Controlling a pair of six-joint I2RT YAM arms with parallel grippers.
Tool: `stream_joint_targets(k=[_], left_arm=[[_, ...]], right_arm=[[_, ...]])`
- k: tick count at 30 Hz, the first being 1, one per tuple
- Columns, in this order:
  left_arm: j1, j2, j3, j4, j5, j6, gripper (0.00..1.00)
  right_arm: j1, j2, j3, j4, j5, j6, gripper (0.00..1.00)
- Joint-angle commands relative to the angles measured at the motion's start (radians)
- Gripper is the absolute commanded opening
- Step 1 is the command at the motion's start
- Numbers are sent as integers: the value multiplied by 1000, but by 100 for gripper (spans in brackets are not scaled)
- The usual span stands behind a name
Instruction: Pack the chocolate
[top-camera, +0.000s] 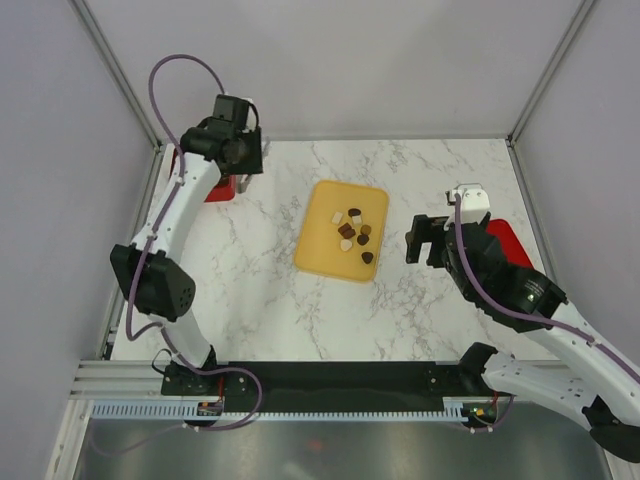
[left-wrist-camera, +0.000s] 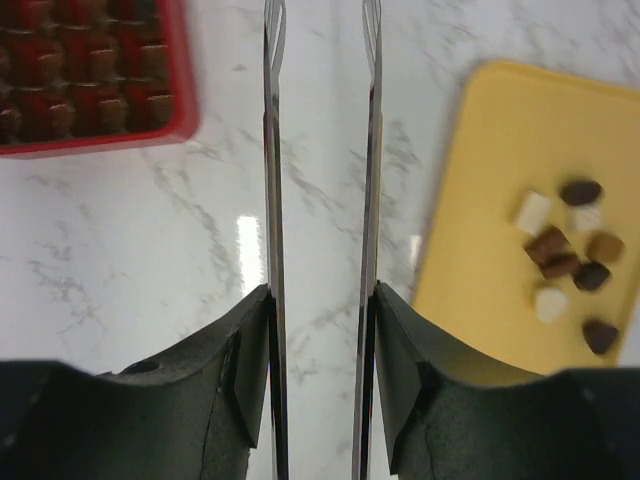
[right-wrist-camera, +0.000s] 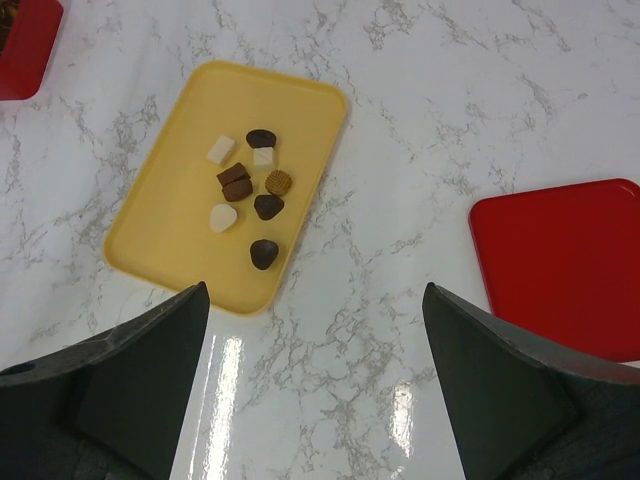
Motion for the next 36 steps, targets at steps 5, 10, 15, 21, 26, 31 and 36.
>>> stream_joint_targets(k=[5, 10, 15, 21, 26, 31, 36], left_arm=[[-362, -154, -177, 42, 28, -22, 50], [-554, -159, -252, 41, 6, -73, 50], [-632, -147, -342, 41, -23, -96, 50], [-650, -148, -398, 55, -52, -124, 52], [-650, -133, -431, 78, -54, -128, 53], [-652, -104, -456, 105, -44, -137, 53], [-650, -78, -464, 127, -34, -141, 51]], right_arm=[[0, -44, 53, -55, 29, 40, 96], [0, -64, 50, -86, 29, 49, 96], [0, -75, 48, -95, 32, 48, 96], [0, -79, 50, -97, 36, 45, 96], [0, -79, 47, -98, 36, 46, 96], [0, -79, 50, -100, 38, 46, 96], [0, -79, 48, -98, 41, 46, 96]])
